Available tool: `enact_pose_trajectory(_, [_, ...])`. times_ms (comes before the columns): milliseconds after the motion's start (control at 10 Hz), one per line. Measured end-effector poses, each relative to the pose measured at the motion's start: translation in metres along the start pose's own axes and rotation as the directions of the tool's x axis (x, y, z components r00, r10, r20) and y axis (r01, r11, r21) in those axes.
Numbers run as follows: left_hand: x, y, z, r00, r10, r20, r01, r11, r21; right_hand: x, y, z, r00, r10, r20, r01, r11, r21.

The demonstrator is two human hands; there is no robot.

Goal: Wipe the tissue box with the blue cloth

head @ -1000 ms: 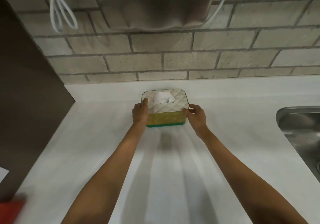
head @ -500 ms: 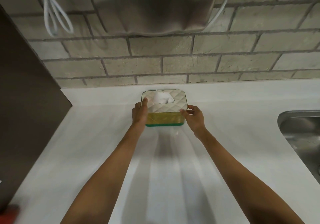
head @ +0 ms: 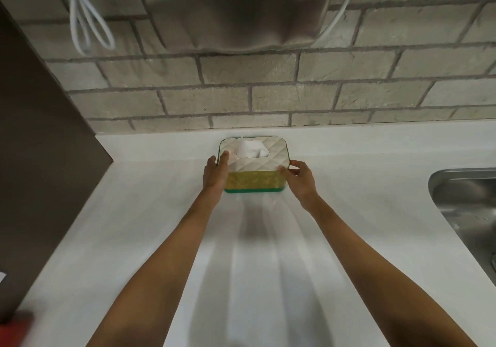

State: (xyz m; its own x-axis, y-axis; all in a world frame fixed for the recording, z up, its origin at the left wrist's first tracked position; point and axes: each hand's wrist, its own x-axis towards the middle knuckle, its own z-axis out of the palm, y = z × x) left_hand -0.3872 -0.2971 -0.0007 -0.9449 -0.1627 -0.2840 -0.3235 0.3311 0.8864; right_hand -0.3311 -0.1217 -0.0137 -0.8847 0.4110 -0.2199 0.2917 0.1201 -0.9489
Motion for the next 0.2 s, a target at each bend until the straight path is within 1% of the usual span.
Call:
enact_pose_trajectory(100, [-0.010,0.000,-0.004,0.999,0.010,-0.039,-0.011,1.000,-0.009,-0.006,-0.003,-0.001,1.000,0.015,0.002,-0.015,1.000,-0.024])
enact_pose_trajectory(200, [-0.022,0.002,-0.008,0.995,0.025,-0.093,-0.024,1.000,0.014,-0.010,-0.007,-0.005,1.000,0.011,-0.027,-0.012,0.999,-0.049])
